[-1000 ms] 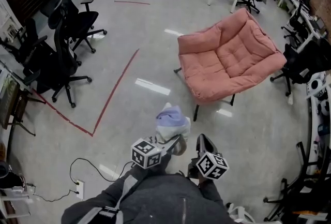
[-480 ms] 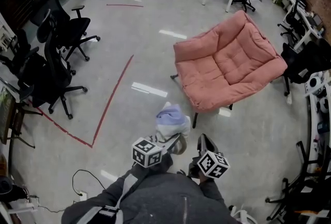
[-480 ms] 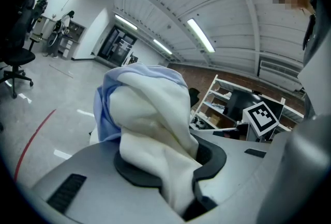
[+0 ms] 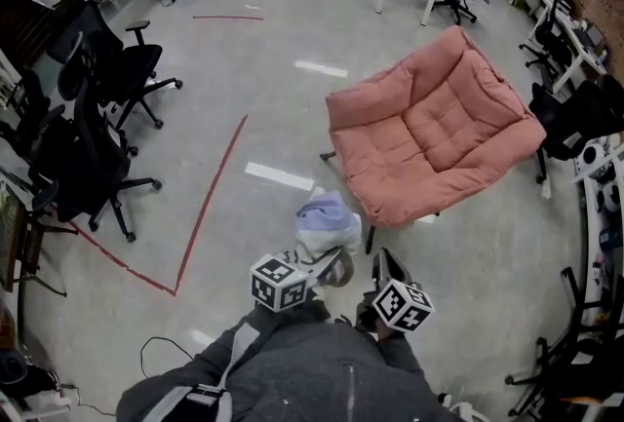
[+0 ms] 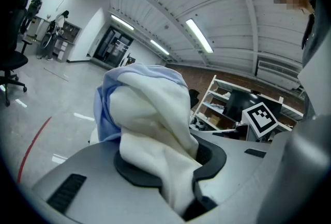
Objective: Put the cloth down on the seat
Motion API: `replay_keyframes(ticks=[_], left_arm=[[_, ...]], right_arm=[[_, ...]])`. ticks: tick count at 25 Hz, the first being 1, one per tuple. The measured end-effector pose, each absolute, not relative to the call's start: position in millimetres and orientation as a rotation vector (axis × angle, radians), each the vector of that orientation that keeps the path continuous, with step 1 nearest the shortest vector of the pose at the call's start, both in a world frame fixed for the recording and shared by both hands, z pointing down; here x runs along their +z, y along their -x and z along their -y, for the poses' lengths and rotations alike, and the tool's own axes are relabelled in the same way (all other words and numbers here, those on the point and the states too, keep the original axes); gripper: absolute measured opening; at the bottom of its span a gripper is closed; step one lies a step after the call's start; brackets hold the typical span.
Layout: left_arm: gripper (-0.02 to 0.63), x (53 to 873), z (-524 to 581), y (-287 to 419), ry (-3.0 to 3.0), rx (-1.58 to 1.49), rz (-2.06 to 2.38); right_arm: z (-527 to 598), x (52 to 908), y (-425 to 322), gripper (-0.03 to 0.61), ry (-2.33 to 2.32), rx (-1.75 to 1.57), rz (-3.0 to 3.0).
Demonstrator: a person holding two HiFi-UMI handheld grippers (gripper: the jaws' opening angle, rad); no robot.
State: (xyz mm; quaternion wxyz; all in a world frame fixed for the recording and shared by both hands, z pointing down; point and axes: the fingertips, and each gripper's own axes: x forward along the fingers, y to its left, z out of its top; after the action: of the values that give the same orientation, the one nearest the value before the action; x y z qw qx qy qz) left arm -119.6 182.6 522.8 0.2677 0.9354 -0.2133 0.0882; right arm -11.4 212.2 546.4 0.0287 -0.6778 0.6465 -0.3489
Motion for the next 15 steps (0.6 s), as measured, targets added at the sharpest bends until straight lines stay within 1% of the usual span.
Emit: replay_keyframes(ticks=[15], left_arm=[[0.115, 531, -159, 136, -2.495, 0.242, 0.598]], right_arm=[[-185, 551, 12, 0.013, 2.104, -1.088, -1.957]])
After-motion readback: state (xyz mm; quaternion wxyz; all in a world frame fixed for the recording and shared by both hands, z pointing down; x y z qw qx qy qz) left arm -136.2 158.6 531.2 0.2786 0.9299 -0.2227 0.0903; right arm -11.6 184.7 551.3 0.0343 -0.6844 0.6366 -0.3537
